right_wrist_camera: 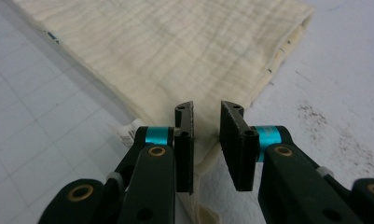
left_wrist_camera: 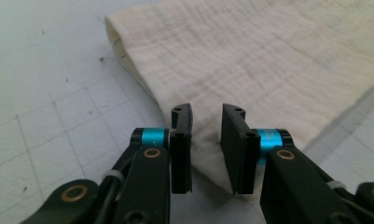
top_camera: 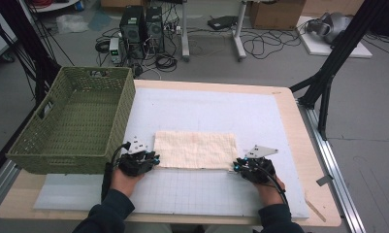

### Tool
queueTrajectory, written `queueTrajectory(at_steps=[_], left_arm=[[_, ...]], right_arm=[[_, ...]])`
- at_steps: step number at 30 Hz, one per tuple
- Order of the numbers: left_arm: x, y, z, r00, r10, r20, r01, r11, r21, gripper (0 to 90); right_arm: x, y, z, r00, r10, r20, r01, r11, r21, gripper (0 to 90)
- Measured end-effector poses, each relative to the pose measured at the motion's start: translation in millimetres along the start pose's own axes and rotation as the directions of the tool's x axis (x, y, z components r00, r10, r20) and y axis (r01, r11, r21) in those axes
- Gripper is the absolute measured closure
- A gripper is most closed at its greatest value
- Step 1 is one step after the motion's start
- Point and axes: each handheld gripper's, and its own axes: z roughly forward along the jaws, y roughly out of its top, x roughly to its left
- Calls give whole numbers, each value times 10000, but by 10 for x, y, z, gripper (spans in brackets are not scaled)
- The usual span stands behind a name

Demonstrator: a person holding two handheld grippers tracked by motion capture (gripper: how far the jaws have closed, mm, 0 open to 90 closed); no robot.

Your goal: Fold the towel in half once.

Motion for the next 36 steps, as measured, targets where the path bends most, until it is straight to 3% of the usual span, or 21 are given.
queueTrajectory(at_steps=[3, 6, 9, 10, 13, 17, 19, 20, 25, 28, 31, 36], left_arm=[[17, -4, -32, 9993, -334, 156, 337, 9993, -166, 666], [61, 12, -122, 9979, -537, 358, 568, 9941, -923, 594], [82, 43, -220, 9967, -566, 577, 662, 9810, -1824, 513], [82, 54, -248, 9947, -587, 841, 754, 9744, -2119, 495], [71, 77, -297, 9938, -485, 997, 726, 9642, -2551, 441], [52, 109, -342, 9950, -544, 838, 777, 9488, -3060, 282], [46, 123, -361, 9947, -531, 875, 790, 9421, -3259, 196], [45, 128, -368, 9952, -471, 858, 731, 9403, -3325, 195], [32, 133, -357, 9944, -419, 974, 717, 9424, -3267, 195], [36, 138, -371, 9916, -358, 1239, 758, 9393, -3347, 202], [41, 144, -387, 9909, -361, 1294, 793, 9349, -3460, 204], [44, 140, -391, 9915, -323, 1260, 742, 9358, -3447, 204]], right_arm=[[-15, -15, -50, 9999, 70, 78, -69, 10000, -20, 728], [-39, -9, -155, 9996, 276, 54, -273, 9978, -597, 653], [-61, 14, -304, 9983, 503, 298, -457, 9892, -1394, 490], [-75, 19, -347, 9971, 620, 432, -538, 9838, -1710, 425], [-118, 14, -439, 9935, 937, 652, -759, 9690, -2351, 297], [-156, -11, -494, 9878, 994, 1199, -688, 9692, -2365, 210], [-167, -19, -524, 9880, 959, 1207, -644, 9683, -2415, 193], [-172, -23, -536, 9882, 942, 1210, -624, 9677, -2441, 177], [-233, -58, -566, 9866, 1209, 1100, -894, 9625, -2562, 113], [-262, -63, -562, 9840, 1534, 902, -1240, 9547, -2704, 112], [-245, -56, -555, 9854, 1455, 885, -1178, 9576, -2629, 112], [-248, -65, -563, 9861, 1324, 1004, -1021, 9594, -2629, 112]])
